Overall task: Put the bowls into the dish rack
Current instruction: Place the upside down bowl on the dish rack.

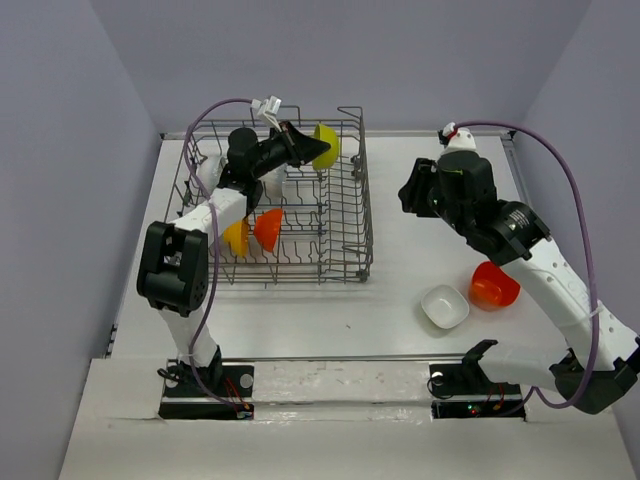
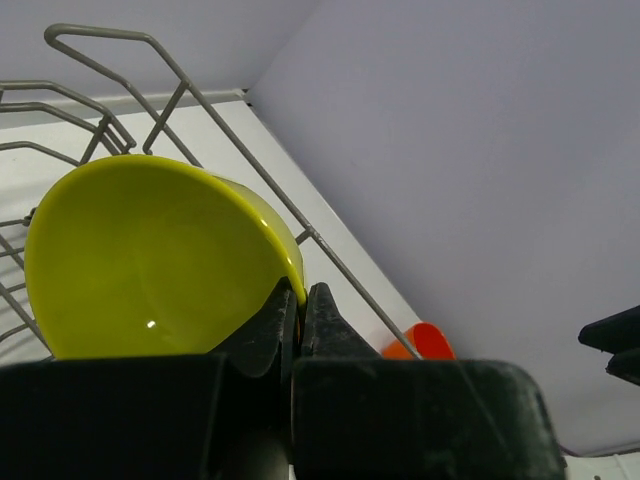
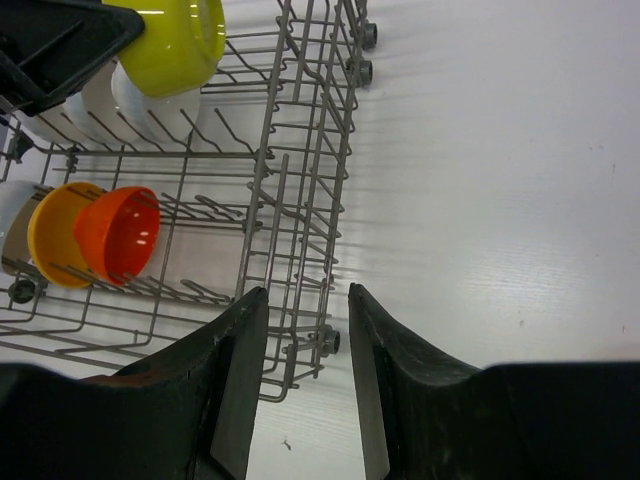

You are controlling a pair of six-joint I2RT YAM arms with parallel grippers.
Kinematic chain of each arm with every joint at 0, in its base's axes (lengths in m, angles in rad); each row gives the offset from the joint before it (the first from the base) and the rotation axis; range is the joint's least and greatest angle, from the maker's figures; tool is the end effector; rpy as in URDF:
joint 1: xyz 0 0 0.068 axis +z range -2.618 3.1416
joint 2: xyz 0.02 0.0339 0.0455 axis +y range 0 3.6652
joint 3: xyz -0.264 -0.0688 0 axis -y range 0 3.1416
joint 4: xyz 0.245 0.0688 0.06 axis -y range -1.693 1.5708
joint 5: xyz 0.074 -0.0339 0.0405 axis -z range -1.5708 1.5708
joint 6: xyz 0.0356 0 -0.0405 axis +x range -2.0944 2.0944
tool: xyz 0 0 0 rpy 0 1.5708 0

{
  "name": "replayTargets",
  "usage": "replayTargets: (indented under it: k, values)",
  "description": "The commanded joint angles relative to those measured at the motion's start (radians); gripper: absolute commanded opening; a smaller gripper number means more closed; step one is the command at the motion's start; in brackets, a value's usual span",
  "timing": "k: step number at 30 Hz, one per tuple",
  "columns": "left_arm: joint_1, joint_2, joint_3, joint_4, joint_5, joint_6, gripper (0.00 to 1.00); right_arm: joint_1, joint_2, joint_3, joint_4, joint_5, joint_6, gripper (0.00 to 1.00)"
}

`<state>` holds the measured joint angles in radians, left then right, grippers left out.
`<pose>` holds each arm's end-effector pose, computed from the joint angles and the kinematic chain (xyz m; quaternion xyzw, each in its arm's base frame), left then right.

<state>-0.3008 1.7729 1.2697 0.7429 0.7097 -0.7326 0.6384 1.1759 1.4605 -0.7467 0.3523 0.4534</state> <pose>0.3892 -0.1450 0.3305 0.1429 0.6241 -0.5509 0.5353 0.1943 0.1289 0.4357 0.0145 0.8420 0.1417 0.5203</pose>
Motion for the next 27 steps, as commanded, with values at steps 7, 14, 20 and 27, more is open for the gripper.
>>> replayTargets:
  k: [7,14,20,27]
  values:
    - [-0.004,0.106,0.082,0.271,0.027,-0.16,0.0,0.004,-0.041,-0.061,0.064,0.002,0.013,0.43]
    - [-0.018,0.152,0.103,0.279,0.022,-0.179,0.0,0.004,-0.044,-0.094,0.076,-0.006,0.019,0.43]
    - [-0.034,0.195,0.114,0.279,0.02,-0.195,0.0,0.004,-0.044,-0.111,0.09,-0.013,0.024,0.44]
    - [-0.044,0.224,0.102,0.28,0.008,-0.194,0.0,0.004,-0.042,-0.126,0.102,-0.029,0.028,0.44]
